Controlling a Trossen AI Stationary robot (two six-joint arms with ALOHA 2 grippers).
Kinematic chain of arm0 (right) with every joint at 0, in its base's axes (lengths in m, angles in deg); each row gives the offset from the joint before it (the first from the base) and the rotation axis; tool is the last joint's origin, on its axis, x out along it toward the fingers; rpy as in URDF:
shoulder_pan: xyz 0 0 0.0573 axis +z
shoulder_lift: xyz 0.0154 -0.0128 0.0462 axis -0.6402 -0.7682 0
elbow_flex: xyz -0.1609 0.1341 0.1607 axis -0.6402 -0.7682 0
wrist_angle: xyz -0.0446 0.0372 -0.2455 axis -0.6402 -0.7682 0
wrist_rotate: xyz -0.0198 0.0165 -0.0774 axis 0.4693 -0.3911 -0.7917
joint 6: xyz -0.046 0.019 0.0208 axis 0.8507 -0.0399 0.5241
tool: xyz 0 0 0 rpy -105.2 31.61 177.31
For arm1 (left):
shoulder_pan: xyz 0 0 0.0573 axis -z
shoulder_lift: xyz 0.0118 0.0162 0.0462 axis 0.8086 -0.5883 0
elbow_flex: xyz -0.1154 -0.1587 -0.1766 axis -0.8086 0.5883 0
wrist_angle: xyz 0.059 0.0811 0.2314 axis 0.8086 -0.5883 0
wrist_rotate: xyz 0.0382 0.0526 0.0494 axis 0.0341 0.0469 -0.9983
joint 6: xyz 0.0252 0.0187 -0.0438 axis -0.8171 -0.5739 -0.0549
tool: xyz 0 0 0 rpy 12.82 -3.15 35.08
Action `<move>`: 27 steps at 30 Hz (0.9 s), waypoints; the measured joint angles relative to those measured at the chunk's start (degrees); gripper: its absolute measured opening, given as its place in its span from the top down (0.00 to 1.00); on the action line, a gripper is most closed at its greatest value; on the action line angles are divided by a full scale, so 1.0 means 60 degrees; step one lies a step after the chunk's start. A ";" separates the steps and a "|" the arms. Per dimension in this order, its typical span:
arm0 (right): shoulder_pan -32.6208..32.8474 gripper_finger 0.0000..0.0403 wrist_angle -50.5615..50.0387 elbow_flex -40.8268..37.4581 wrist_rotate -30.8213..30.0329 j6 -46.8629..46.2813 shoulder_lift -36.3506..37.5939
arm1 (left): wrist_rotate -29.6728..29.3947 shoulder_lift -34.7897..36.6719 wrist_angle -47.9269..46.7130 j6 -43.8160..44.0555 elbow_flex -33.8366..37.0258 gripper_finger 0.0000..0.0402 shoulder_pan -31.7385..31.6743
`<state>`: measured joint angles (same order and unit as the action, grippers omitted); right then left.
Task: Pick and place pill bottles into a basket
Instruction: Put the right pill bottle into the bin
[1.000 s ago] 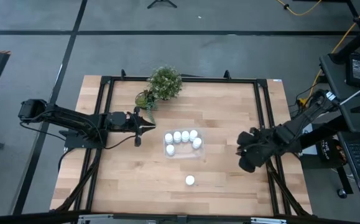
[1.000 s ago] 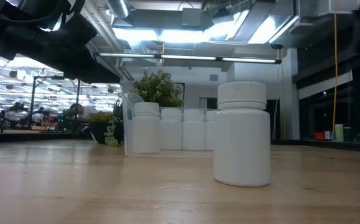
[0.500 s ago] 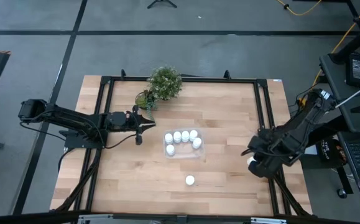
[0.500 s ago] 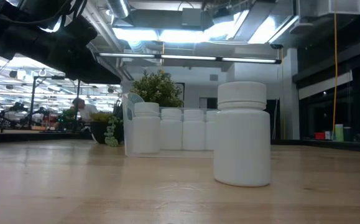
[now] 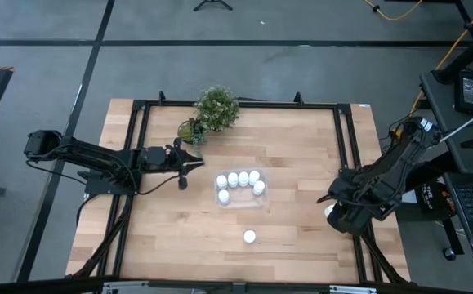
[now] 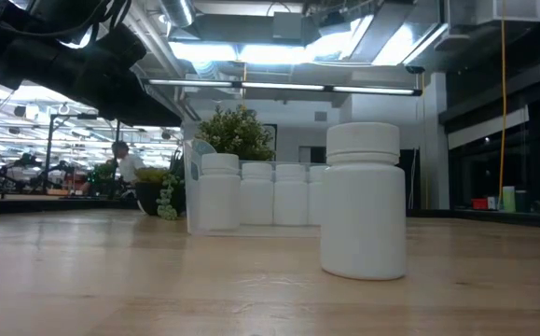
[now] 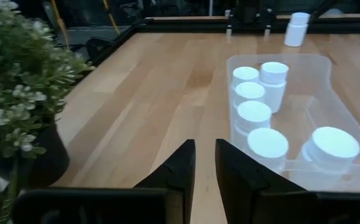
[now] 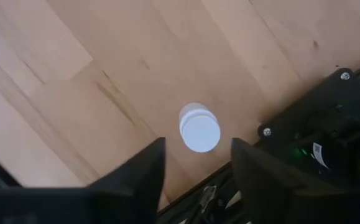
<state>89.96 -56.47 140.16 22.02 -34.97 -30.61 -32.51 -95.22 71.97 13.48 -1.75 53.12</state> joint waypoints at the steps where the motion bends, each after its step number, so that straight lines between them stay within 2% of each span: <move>1: -0.0004 0.52 -0.0004 0.0000 0.0001 0.0000 -0.0070 | -0.0095 0.0000 0.0000 0.0004 0.0000 0.86 -0.0003; 6: -0.0001 0.33 0.0004 0.0000 0.0034 0.0004 -0.0583 | -0.0520 0.0000 0.0000 0.0008 0.0000 0.86 -0.0004; 10: -0.0004 0.23 0.0046 0.0000 0.0668 -0.0402 -0.0843 | -0.0541 -0.0003 -0.0004 0.0015 0.0003 0.86 0.0000; 16: 0.0105 0.21 0.0135 -0.0001 0.1097 -0.1515 -0.1090 | -0.0541 -0.0001 -0.0004 0.0276 0.0003 0.86 -0.0003; 27: 0.0182 0.21 0.0207 -0.0007 0.1075 -0.1770 -0.2008 | -0.0541 0.0000 -0.0007 0.0368 0.0001 0.86 -0.0004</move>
<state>91.05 -55.23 140.11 28.47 -45.59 -42.66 -35.76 -95.22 71.93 15.69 -1.75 53.10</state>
